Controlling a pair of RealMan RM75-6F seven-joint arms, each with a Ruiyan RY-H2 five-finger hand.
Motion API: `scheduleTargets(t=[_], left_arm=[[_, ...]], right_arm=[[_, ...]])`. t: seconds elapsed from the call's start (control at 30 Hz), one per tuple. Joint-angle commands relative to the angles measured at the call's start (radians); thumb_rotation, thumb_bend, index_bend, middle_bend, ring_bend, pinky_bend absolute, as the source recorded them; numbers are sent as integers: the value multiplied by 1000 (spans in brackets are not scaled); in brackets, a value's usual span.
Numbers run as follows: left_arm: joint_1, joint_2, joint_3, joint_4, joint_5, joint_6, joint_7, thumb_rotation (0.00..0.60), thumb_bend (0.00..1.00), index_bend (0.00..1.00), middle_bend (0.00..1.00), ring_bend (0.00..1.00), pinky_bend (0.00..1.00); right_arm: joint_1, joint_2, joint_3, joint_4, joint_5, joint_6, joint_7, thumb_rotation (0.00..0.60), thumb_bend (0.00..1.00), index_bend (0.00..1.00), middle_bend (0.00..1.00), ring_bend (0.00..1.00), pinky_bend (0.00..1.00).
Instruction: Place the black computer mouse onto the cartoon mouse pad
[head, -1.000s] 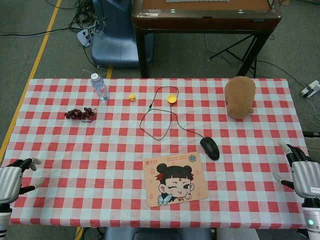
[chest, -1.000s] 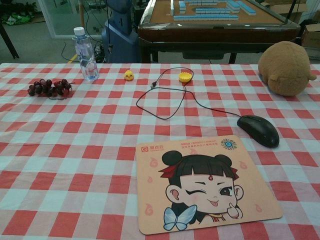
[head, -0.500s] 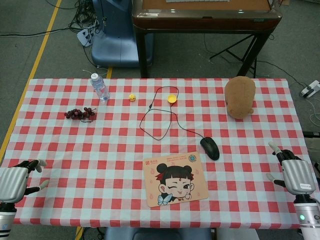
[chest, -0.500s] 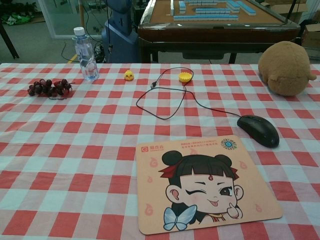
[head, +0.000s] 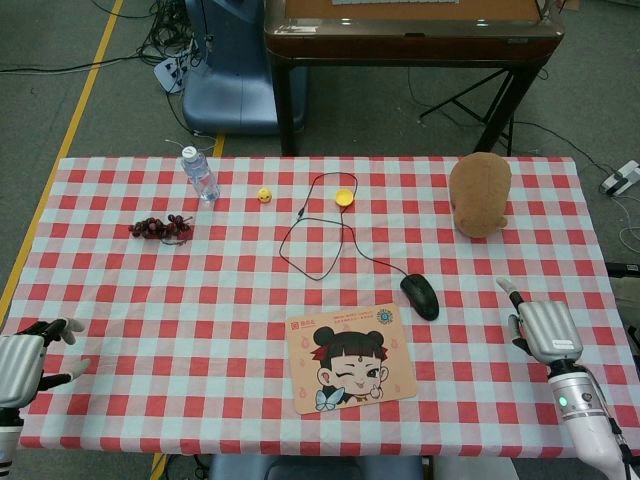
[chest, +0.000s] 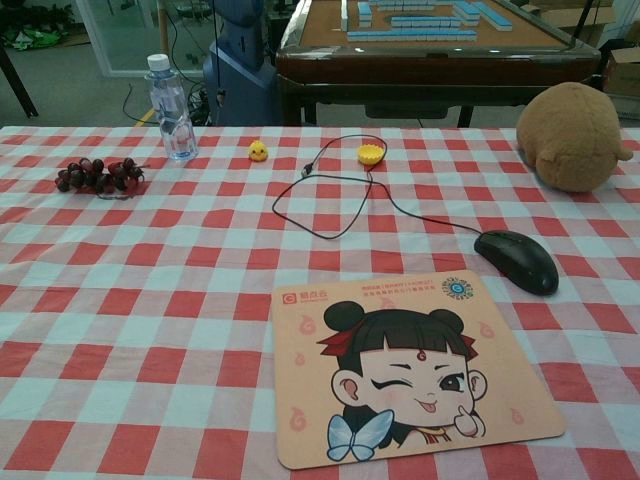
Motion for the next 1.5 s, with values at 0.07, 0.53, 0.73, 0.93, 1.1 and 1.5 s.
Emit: scheduleTargets(t=[0.07,0.53,0.73,0.93,1.1,1.5], left_arm=[[3,6,-3,-3,-6,3,-7,600,98,525,535,485,632],[4,10,0,-9,-2,2,-3,600,98,523,535,486,632],[3,9,0,-9,-4,-2,0,600,98,521,535,485,632],[2,9,0,-8,-6,-4,-1,600,98,520,535,486,632],[3,11,-1,-8,-10,-5,-4,600,98,520,535,485,632],[4,15,-3,-10,-13,-6,-13,600,98,520,535,485,632]], right_arm=[[56,-9,6,-26,89,-86,-74,600,770,151,1000,999,1000],[128,-53,-20,-9,234,-157,-172,600,800,158,1000,1000,1000],[157,-79,-33,13,290,-178,-207,600,800,158,1000,1000,1000],[186,-104,-38,31,327,-194,-221,600,809,158,1000,1000,1000],[208,-119,-45,35,340,-209,-222,600,839,158,1000,1000,1000],[247,-147,-58,45,354,-226,-210,600,856,158,1000,1000,1000]])
